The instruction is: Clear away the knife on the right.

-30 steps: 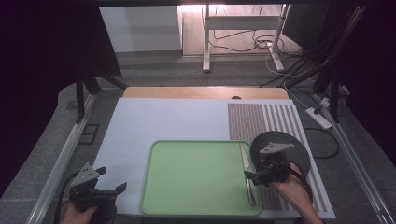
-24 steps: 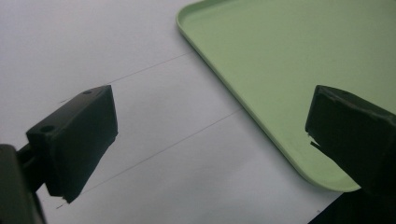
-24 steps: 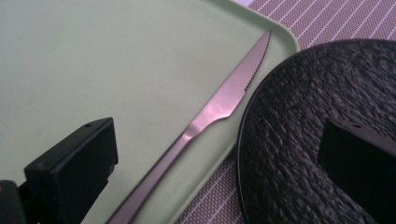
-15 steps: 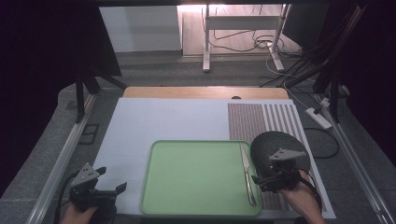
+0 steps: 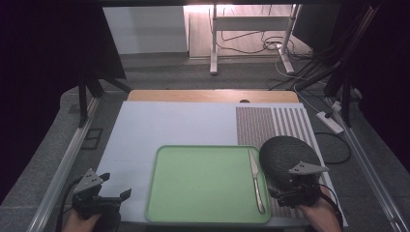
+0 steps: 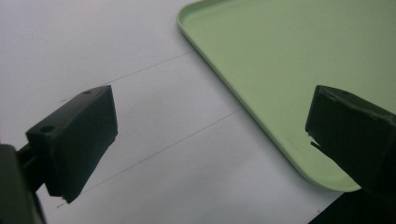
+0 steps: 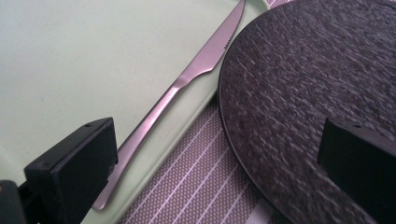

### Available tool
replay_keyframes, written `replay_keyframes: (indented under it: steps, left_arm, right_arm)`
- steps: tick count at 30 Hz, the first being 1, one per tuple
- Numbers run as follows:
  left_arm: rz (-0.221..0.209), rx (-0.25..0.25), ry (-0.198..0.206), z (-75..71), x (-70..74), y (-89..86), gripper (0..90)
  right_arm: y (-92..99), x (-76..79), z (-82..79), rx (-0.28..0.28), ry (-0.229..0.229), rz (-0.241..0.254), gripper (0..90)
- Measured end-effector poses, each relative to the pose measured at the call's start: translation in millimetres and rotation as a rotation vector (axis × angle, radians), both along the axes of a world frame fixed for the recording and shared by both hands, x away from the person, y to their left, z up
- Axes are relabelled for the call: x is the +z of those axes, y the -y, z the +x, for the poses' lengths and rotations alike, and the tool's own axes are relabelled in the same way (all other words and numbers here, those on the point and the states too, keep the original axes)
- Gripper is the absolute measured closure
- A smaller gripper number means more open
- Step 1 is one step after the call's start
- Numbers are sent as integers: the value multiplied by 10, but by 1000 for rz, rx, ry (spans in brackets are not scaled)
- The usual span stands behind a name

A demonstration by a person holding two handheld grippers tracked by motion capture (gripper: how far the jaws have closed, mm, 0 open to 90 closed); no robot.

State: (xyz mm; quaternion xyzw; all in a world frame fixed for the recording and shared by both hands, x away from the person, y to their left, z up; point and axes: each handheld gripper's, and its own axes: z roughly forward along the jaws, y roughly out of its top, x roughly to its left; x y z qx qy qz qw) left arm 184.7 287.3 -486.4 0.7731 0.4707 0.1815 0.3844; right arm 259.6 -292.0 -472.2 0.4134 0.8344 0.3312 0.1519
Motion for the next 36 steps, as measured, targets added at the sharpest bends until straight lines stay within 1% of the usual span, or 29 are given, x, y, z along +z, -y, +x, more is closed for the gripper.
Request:
replay_keyframes:
  steps: [5,7,11,23,29,32,36]
  left_arm:
    - [0,1,-1,1,0,0,32]
    - [1,2,-2,2,-1,3,32]
    - [0,3,-3,3,-1,1,32]
    - [-3,6,-7,3,-3,-7,31]
    - [-5,8,-8,0,-4,-11,31]
    - [-4,9,-9,0,-5,-10,31]
    - [-3,9,-11,4,-3,-6,31]
  right_arm:
    - [53,2,-74,-9,1,0,0]
    - [76,23,-103,-19,14,13,0]
    - [123,46,-145,-35,24,31,0]
    - [250,102,-269,-88,47,65,0]
    - [300,127,-350,-115,61,65,0]
    - [311,134,-382,-121,68,62,0]
    - [308,132,-385,-115,71,54,0]
